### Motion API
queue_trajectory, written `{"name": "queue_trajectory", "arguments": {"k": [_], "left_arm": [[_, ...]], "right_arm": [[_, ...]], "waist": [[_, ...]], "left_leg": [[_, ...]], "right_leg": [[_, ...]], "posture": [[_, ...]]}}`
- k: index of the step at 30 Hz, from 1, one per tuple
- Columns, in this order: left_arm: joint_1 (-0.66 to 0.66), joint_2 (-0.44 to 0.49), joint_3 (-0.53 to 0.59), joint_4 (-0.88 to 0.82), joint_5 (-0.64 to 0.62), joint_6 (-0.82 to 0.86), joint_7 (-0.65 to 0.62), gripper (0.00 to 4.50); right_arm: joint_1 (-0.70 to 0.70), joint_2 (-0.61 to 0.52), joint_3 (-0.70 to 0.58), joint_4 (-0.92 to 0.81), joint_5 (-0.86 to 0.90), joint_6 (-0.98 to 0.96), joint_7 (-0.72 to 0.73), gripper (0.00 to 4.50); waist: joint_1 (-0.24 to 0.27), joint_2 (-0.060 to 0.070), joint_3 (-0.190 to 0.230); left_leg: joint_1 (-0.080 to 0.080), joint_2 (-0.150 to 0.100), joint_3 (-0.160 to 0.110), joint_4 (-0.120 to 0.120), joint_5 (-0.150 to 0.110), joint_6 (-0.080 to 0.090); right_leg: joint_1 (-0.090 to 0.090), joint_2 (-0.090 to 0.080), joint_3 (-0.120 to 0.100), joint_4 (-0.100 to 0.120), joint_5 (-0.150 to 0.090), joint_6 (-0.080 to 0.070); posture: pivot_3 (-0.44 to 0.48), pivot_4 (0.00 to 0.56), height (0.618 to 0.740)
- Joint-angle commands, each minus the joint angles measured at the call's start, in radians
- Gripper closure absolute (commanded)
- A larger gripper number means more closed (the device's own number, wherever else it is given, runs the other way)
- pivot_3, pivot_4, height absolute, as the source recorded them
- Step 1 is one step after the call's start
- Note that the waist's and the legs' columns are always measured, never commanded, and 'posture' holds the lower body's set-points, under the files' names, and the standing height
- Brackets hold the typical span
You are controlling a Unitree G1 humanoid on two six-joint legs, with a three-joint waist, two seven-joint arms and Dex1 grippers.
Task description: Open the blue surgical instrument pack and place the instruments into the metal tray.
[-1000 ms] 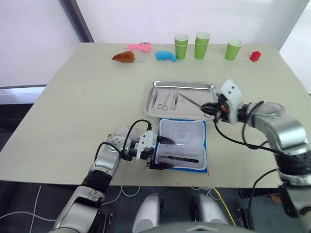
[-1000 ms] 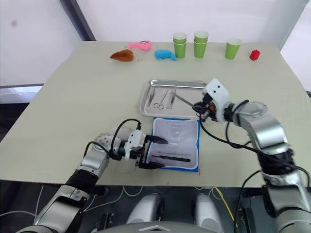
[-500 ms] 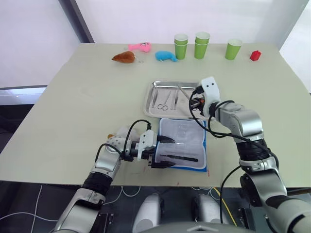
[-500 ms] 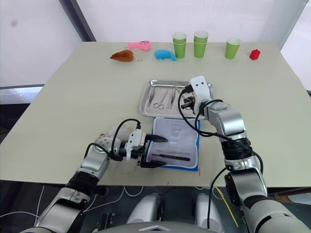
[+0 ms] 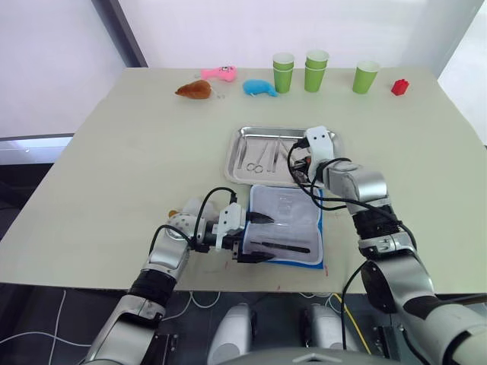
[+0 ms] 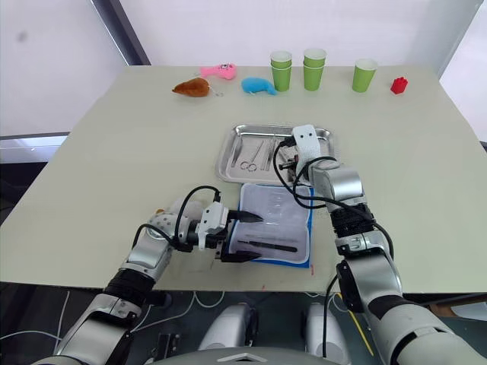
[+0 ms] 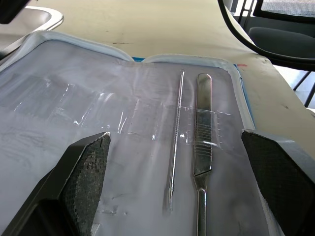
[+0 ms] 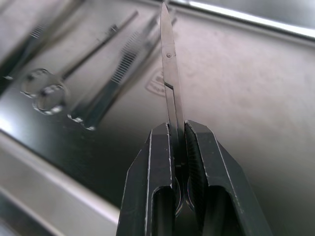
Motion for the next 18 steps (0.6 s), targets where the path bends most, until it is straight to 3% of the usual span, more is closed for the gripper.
{"name": "queue_trajectory", "arguments": {"k": [1,13,18], "left_arm": [[0.027,-0.008,-0.037,0.096,0.061,0.051,0.043,0.0],[0.03,-0.008,-0.035,0.1,0.061,0.048,0.045,0.0],[0.03,-0.007,-0.034,0.101,0.061,0.049,0.047,0.0]], "right_arm": [[-0.043,0.003,-0.015,0.005,0.0,-0.023,-0.009,4.4],[-0.037,0.01,0.003,0.006,0.004,0.008,0.021,4.4],[-0.039,0.001,0.0,-0.015,0.007,0.019,0.038,2.62]], "waist": [[0.0,0.0,0.0],[-0.001,0.001,0.0],[-0.001,0.001,0.0]], "left_leg": [[0.0,0.0,0.0,0.0,0.0,0.0],[0.0,0.0,0.0,0.0,0.0,0.0],[0.0,0.0,0.0,0.0,0.0,0.0]], "right_leg": [[0.0,0.0,0.0,0.0,0.0,0.0],[0.0,0.0,0.0,0.0,0.0,0.0],[0.0,0.0,0.0,0.0,0.0,0.0]], "posture": [[0.0,0.15,0.74],[0.0,0.15,0.74],[0.0,0.15,0.74]]}}
